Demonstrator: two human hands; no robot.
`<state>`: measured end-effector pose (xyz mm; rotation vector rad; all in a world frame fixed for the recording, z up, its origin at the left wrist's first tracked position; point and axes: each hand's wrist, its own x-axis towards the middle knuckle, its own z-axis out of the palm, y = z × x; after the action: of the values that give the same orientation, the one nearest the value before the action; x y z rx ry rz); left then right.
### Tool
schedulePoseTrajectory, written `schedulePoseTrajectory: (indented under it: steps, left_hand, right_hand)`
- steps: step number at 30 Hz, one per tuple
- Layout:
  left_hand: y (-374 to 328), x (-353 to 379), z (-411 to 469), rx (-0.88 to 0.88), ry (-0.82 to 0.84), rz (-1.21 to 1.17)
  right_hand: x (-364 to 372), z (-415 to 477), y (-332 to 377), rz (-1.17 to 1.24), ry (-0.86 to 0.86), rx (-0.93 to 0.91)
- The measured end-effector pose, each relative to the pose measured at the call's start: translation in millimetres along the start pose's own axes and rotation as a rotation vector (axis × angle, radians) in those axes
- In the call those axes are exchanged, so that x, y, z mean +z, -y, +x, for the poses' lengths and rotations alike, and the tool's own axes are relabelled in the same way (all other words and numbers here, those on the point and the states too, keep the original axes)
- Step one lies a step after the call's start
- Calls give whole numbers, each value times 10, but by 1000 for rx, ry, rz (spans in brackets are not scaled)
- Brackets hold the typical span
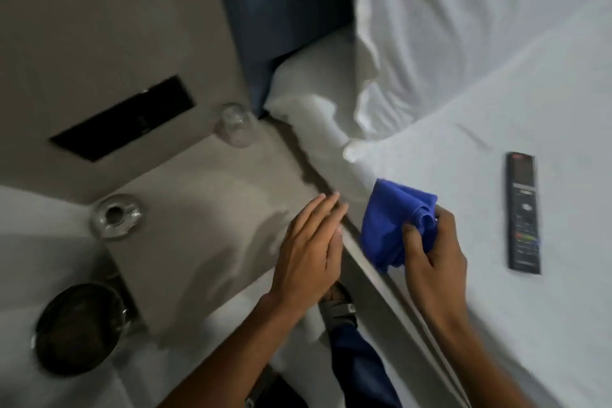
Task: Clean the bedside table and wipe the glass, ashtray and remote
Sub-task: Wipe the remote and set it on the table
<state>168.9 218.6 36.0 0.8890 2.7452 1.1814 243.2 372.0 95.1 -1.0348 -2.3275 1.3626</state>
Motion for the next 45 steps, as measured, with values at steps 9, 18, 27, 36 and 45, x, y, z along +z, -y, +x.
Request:
schedulePoseTrajectory:
  steps: [9,18,27,36,45]
  left_hand:
    - [-1920,1320,674,-109,361,-196]
    - [-2463,2264,1079,-465,386,-134]
    - [-1887,1754,692,-855,366,-936]
    - [-670,274,370,-906,111,-1241]
    - [-204,-487,-87,-922,-275,-1404]
  right_hand:
    - [-1515,542,-414,-118,-409,-16]
    - [-2065,684,-899,-118,-515,100]
    - [-1735,898,-771,-80,-380,88]
    - [-773,1126,193,-178,0,-312]
    - [799,435,943,-334,636,-648]
